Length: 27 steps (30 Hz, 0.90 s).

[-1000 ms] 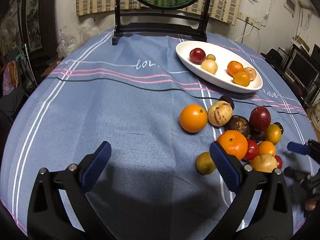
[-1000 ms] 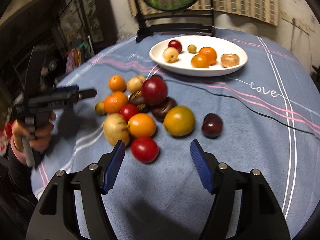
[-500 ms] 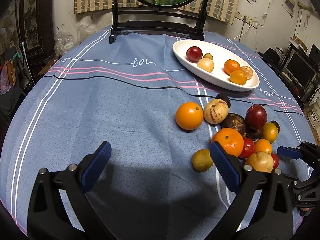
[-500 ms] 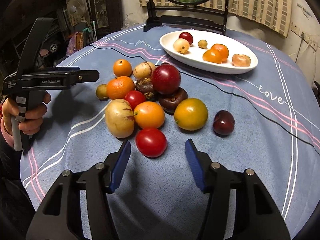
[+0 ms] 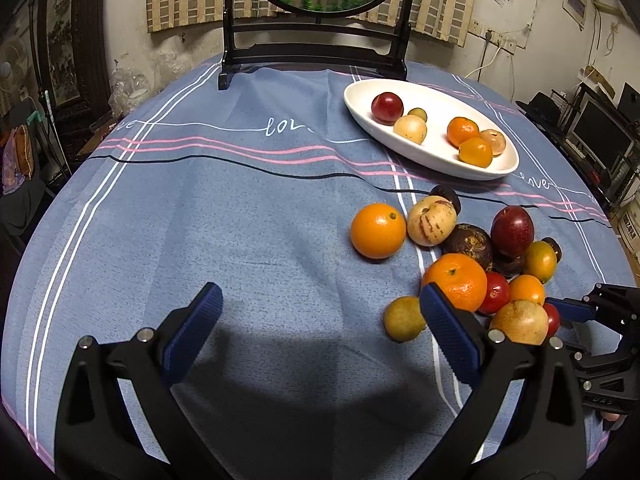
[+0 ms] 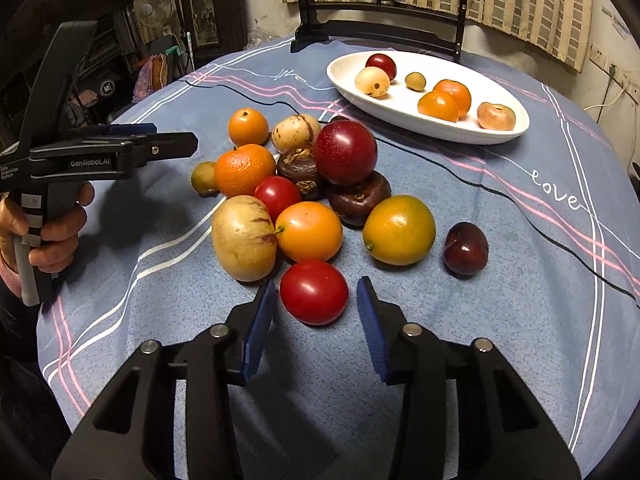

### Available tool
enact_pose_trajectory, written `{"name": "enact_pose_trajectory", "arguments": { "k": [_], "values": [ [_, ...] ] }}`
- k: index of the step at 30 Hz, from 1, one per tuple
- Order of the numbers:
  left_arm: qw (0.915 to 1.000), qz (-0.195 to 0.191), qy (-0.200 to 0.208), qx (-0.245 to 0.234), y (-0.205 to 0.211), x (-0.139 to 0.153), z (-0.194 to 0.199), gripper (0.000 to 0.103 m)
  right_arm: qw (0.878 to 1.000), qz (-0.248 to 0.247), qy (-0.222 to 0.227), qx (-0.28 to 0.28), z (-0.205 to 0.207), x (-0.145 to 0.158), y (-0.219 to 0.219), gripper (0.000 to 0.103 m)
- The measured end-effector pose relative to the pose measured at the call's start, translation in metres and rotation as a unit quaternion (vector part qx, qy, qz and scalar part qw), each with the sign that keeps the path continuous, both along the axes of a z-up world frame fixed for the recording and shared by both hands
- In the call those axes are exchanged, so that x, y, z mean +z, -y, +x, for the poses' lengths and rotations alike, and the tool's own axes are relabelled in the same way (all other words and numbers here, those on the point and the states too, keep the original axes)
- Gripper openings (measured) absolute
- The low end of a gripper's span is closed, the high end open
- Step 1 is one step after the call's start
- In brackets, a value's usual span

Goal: Organize fruits
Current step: 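Grasp the small yellow-green fruit with the left tool while the right tool grasps a red tomato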

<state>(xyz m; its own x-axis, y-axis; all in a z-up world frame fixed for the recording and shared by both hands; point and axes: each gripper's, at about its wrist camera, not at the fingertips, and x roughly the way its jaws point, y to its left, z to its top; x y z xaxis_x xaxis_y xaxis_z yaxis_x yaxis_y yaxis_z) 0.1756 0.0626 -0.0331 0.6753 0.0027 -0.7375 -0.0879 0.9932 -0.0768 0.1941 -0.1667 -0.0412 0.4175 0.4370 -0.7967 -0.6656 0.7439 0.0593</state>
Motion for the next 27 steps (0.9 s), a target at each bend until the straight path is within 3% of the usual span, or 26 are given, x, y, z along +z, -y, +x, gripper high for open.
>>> {"name": "enact_pose_trajectory", "arguments": {
  "k": [1,3,10,12,14,17,27],
  "values": [
    [1.0000,0.001,0.001,0.000,0.000,0.000,0.000,0.100,1.000,-0.001,-0.001,0.000,0.000,-0.001,-0.001,0.034],
    [0.9999,0.007,0.007,-0.007,0.002,0.001,-0.001,0.100,1.000,0.003,-0.001,-0.002,0.001,0.000,0.001,0.034],
    [0.9936,0.040,0.032,-0.101,0.024,0.002,-0.014,0.097,0.999,0.030,-0.008,-0.036,0.008,0.005,0.017,0.033],
    [0.9903,0.057,0.034,-0.122,0.031,0.000,-0.017,0.090,0.999,0.031,-0.012,-0.041,0.010,0.004,0.019,0.033],
    [0.9882,0.050,0.024,-0.143,0.035,-0.002,-0.016,0.064,0.999,0.029,-0.011,-0.041,0.010,0.004,0.019,0.033],
    [0.9875,0.038,0.009,-0.153,0.034,-0.006,-0.011,0.049,0.999,0.027,-0.012,-0.039,0.009,0.003,0.018,0.033],
    [0.9817,0.039,-0.006,-0.186,0.050,-0.012,-0.010,0.048,0.999,0.024,-0.015,-0.041,0.012,0.001,0.017,0.033]
  ]
}}
